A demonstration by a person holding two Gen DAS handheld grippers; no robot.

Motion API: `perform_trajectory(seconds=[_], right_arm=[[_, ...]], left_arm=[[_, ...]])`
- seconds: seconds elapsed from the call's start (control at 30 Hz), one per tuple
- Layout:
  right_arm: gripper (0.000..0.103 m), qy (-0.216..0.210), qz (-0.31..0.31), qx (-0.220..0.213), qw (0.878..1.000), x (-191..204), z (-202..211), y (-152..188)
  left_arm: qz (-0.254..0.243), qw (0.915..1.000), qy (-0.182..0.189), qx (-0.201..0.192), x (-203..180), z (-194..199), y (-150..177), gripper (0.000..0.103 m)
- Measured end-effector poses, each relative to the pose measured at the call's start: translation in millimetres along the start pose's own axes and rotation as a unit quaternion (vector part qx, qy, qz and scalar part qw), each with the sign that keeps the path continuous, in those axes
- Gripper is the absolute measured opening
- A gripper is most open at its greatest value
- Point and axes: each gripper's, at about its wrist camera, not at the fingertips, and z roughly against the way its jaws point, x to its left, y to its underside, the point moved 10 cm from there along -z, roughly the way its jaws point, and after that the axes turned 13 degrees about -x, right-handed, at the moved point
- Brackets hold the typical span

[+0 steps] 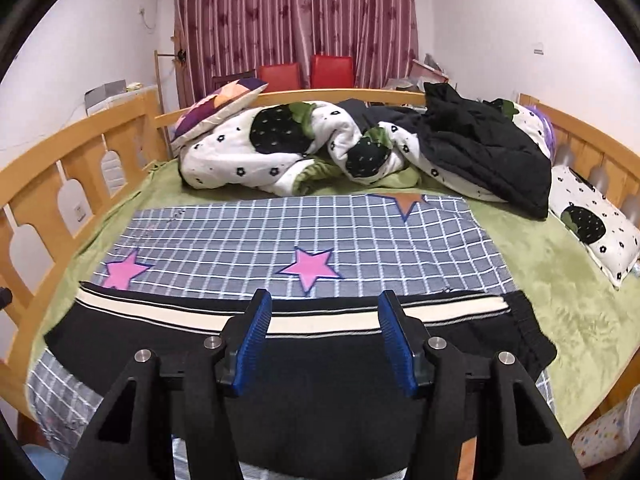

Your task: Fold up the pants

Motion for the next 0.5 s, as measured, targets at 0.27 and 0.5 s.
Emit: perform_trajectory(seconds=[0.27,0.5], right_arm=[[0.065,-0.059,0.011,-0.015,0.998,29,-9,61],[0.065,-0.066,-0.057,0.043,0.995,14,-47,98]], left_arm=[[0.106,0.9937,-0.012,0.032,73,-25,102,0.072],[0.223,0.9695,-0.049,0.088,159,-70,206,0.07]])
